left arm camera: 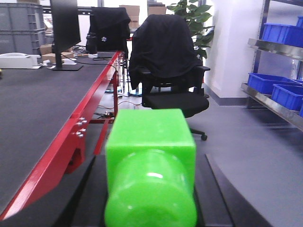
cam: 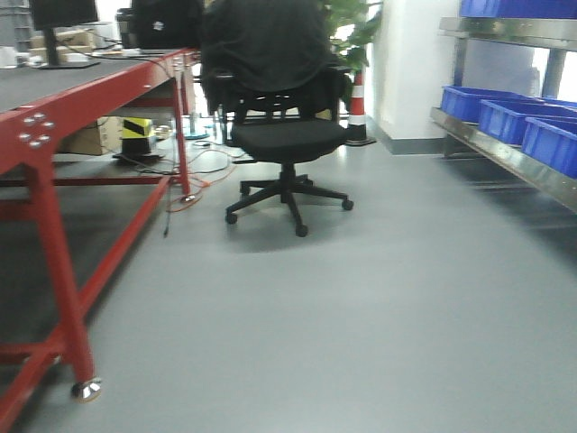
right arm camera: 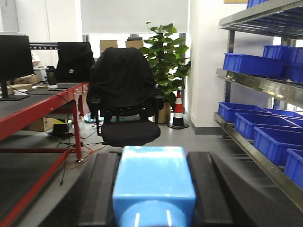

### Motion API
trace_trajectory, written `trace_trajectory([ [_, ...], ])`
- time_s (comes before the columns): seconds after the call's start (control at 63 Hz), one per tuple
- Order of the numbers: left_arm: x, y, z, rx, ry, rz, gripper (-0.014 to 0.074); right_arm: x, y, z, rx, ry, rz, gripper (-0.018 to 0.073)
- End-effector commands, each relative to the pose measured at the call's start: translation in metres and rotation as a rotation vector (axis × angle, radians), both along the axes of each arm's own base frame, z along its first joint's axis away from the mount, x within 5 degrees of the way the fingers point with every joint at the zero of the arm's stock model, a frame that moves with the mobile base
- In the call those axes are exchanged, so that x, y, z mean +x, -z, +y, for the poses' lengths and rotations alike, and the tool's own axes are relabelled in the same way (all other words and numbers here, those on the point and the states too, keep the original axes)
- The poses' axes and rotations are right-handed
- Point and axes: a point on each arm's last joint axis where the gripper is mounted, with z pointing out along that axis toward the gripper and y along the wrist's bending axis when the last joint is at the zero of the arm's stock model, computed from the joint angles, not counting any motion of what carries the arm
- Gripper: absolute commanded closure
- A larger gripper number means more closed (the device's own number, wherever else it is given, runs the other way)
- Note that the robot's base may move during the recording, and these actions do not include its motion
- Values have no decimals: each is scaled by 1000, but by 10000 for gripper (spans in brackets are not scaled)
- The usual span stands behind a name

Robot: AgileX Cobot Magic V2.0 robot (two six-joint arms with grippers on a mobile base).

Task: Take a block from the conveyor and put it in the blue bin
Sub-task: 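Drive the base along the red table carrying both blocks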

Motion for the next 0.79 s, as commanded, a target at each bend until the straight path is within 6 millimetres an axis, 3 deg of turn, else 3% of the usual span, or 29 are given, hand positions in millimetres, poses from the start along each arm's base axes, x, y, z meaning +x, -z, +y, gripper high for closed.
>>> trace_trajectory([
  [0.0,-1,-1,0,-5,2,-15,708,-1,-2,0,-11,6,-30,715],
  [0.778,-1,-1,0,-5,2,-15,708,-1,-2,0,-11,6,-30,715],
])
